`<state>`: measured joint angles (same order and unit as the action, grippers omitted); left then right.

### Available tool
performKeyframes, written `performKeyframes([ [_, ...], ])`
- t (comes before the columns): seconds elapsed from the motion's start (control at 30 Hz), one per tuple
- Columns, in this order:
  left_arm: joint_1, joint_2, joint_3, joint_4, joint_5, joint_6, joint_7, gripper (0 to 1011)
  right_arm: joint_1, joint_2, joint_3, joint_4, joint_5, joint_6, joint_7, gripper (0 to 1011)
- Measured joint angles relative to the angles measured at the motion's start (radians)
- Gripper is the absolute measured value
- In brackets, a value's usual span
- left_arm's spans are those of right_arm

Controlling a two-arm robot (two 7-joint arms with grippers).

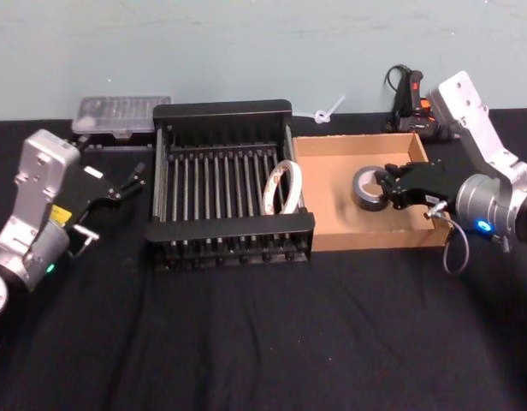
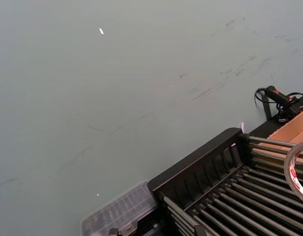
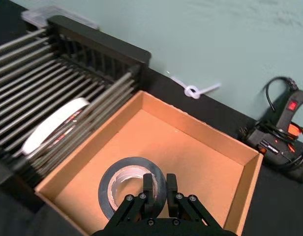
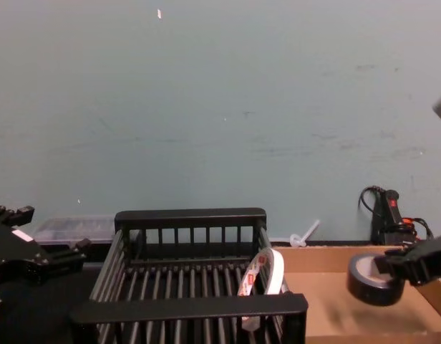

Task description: Pick up the white tape and place it into the black box , Pick up the silver tape and place it into the brown box.

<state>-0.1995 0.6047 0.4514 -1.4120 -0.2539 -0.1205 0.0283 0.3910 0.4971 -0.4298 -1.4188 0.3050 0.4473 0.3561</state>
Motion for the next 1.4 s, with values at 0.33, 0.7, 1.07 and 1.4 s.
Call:
performKeyframes([
  [0.33,0.0,0.0,0.0,0.0,0.0,0.0,0.0,1001,0.027,-0.032,0.013,0.071,-0.025,0.008,-0.017,162],
  [0.7,0.0,0.0,0.0,0.0,0.0,0.0,0.0,1001,0.026,-0.029,0.011,0.064,-0.024,0.007,-0.016,162],
  [1.07,0.0,0.0,0.0,0.0,0.0,0.0,0.0,1001,0.024,-0.027,0.009,0.06,-0.021,0.007,-0.014,468],
  [1.4,0.0,0.0,0.0,0.0,0.0,0.0,0.0,1001,0.023,-0.026,0.008,0.059,-0.021,0.007,-0.012,775],
])
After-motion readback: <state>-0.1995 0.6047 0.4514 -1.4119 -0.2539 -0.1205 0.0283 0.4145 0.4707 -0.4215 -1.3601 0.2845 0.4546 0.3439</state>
